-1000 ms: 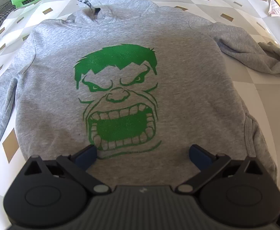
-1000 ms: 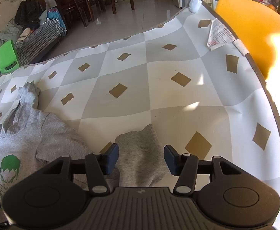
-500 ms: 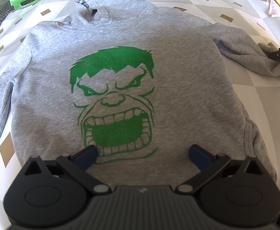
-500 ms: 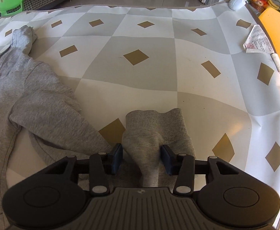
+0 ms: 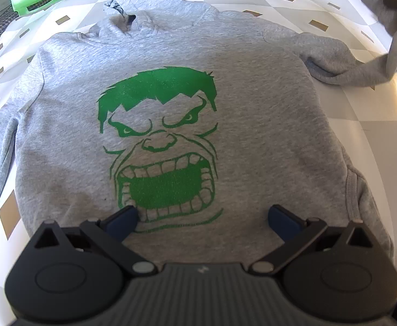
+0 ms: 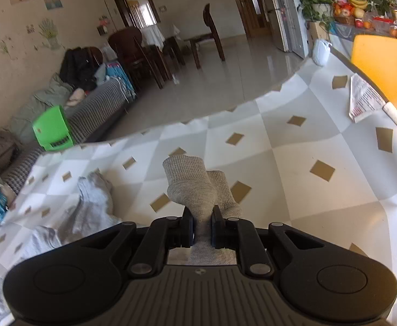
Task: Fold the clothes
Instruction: 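Pull the held cuff away from the sweatshirt body to straighten the sleeve, then lay the sleeve flat on the bed and open the right gripper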
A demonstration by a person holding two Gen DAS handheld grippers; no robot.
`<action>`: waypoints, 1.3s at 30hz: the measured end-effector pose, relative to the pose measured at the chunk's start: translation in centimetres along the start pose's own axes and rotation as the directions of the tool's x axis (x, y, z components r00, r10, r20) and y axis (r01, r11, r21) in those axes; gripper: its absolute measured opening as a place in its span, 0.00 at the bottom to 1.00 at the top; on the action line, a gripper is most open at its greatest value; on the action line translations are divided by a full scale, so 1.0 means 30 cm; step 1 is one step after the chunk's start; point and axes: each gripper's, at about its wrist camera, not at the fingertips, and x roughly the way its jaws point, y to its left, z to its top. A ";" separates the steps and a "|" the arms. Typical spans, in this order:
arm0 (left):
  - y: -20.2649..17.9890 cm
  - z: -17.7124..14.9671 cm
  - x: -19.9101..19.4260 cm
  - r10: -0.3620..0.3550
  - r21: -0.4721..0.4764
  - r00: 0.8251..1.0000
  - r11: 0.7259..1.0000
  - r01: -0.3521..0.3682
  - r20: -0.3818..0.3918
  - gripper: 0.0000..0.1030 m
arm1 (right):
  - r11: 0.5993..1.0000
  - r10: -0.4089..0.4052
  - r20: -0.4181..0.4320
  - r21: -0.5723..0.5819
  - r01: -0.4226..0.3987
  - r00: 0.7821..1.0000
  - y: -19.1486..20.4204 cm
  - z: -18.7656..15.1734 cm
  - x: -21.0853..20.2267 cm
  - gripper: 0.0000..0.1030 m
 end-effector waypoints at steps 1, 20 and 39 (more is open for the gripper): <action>0.000 0.000 0.000 0.001 -0.002 1.000 1.000 -0.001 0.001 1.00 | 1.000 0.018 0.050 0.010 -0.018 0.999 -0.008 0.017 -0.048 0.12; -0.009 -0.017 -0.005 0.025 -0.035 0.999 0.999 -0.024 0.035 1.00 | 0.920 -0.364 -0.180 0.085 0.383 0.914 -0.327 -0.069 -0.230 0.36; -0.009 -0.022 -0.003 0.030 -0.043 0.998 0.999 -0.028 0.049 1.00 | 0.878 -0.273 -0.471 0.233 0.417 0.839 -0.455 -0.239 0.034 0.48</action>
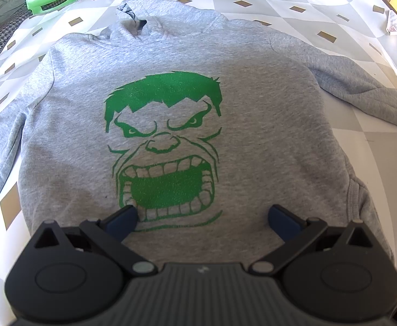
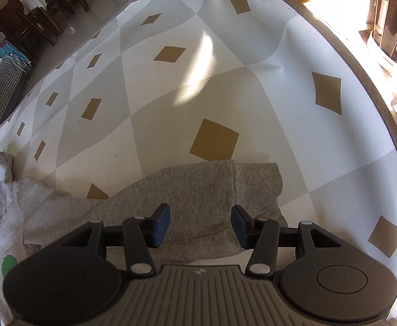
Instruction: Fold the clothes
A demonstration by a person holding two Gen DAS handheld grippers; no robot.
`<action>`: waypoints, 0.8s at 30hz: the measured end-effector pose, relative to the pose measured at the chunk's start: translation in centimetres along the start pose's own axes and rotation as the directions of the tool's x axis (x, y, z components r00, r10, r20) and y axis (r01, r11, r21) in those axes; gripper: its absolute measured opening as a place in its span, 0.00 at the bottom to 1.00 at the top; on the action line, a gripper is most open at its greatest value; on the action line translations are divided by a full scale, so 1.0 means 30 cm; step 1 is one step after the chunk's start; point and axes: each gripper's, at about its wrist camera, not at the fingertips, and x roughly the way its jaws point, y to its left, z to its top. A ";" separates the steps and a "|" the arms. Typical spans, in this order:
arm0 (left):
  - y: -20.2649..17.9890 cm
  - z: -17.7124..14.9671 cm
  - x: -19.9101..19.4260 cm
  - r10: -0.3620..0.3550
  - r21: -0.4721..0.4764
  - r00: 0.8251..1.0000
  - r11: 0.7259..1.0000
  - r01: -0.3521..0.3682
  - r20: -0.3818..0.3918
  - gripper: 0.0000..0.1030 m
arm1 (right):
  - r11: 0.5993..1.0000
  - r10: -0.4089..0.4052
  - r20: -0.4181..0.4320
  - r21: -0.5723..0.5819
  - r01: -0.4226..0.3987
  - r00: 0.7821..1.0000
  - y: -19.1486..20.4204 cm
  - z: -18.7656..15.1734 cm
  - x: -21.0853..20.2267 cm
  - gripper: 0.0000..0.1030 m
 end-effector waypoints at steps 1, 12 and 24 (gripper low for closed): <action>-0.001 0.000 0.000 0.001 -0.001 1.000 1.000 -0.001 0.001 1.00 | 1.000 0.003 -0.007 0.012 -0.003 1.000 -0.001 0.001 0.011 0.49; -0.009 0.001 0.002 0.005 -0.009 1.000 1.000 -0.005 0.008 1.00 | 0.999 -0.026 0.059 -0.027 0.028 0.998 0.063 -0.005 0.059 0.20; -0.010 0.007 0.003 0.003 -0.008 1.000 1.000 -0.003 0.009 1.00 | 0.991 0.129 0.393 -0.088 -0.102 0.910 0.129 0.049 -0.166 0.05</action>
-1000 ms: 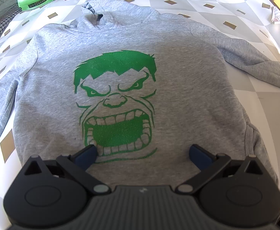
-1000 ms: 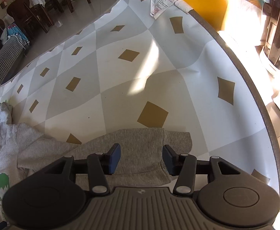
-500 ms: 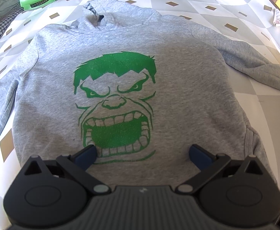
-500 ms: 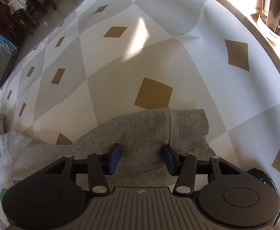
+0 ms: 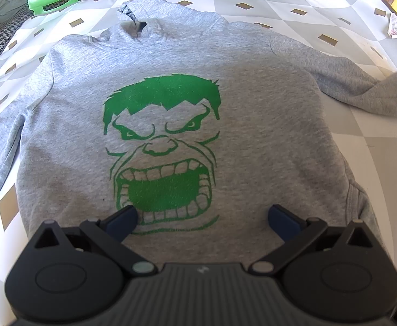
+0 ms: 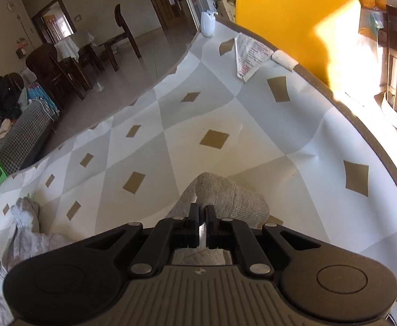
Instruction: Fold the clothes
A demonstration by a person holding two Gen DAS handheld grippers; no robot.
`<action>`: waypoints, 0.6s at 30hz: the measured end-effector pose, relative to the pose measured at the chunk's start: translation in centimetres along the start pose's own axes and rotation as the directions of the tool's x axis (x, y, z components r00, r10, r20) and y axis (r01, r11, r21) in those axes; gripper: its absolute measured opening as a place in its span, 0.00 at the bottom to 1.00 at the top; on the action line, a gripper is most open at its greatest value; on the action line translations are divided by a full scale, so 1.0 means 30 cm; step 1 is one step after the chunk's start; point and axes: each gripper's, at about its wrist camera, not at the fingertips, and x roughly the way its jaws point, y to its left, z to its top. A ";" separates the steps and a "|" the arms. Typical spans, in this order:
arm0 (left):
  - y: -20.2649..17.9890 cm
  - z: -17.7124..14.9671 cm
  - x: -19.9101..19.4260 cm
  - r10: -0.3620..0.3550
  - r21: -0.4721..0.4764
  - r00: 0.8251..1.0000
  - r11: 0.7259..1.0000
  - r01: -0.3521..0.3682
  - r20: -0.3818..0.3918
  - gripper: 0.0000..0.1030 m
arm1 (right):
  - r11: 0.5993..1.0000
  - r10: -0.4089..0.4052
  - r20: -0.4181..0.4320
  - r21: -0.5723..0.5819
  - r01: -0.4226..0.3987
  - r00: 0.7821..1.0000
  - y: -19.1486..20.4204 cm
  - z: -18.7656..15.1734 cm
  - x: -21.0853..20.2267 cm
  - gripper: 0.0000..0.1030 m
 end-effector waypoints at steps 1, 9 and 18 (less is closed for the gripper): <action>0.000 0.000 0.000 0.000 0.001 1.000 1.000 0.000 0.000 1.00 | 1.000 0.030 0.053 0.009 -0.030 0.998 0.002 0.021 -0.035 0.05; 0.002 -0.009 -0.002 -0.001 0.004 1.000 1.000 0.001 0.014 1.00 | 0.980 -0.197 -0.206 -0.055 0.190 0.959 -0.071 -0.041 0.052 0.05; 0.003 -0.015 -0.006 -0.001 0.007 1.000 1.000 0.001 0.024 1.00 | 0.962 -0.219 -0.206 0.118 0.246 0.954 -0.225 -0.020 0.018 0.17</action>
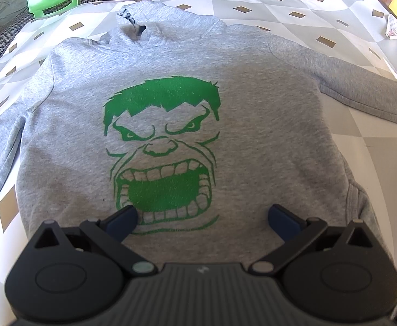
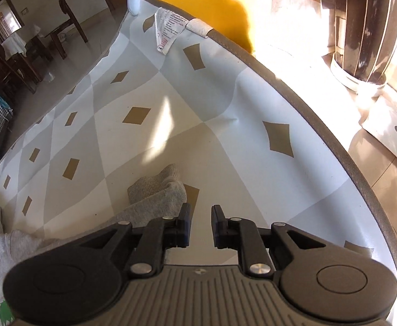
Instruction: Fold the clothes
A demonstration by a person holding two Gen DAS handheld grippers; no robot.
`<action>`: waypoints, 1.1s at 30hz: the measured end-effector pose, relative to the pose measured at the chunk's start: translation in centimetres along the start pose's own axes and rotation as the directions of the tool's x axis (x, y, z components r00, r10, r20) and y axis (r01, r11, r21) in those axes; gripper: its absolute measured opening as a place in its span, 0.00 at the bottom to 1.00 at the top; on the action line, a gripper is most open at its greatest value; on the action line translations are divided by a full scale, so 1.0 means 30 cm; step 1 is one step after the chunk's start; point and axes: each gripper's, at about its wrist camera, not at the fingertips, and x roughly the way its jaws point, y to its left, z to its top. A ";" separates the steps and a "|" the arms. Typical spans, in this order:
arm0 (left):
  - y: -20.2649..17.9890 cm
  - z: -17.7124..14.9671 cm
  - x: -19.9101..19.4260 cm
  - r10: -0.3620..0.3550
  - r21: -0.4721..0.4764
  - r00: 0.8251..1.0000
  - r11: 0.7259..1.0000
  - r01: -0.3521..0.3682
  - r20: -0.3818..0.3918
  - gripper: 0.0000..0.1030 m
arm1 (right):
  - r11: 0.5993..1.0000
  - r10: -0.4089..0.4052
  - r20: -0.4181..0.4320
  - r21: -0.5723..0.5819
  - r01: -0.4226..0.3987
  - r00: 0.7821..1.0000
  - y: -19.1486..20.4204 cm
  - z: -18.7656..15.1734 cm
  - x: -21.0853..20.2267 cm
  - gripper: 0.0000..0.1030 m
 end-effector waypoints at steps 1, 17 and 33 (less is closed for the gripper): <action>0.000 -0.001 -0.001 0.000 0.000 1.000 1.000 0.000 0.002 1.00 | 1.000 -0.006 0.004 0.012 0.006 1.000 -0.010 0.002 0.003 0.18; -0.005 0.001 -0.002 0.005 -0.008 1.000 1.000 -0.005 0.003 1.00 | 0.995 0.098 -0.057 0.004 -0.097 0.994 0.053 -0.020 0.100 0.28; -0.009 -0.006 -0.005 0.006 -0.010 1.000 1.000 -0.006 0.010 1.00 | 0.908 0.256 -0.186 -0.292 -0.302 0.949 0.285 -0.129 0.123 0.35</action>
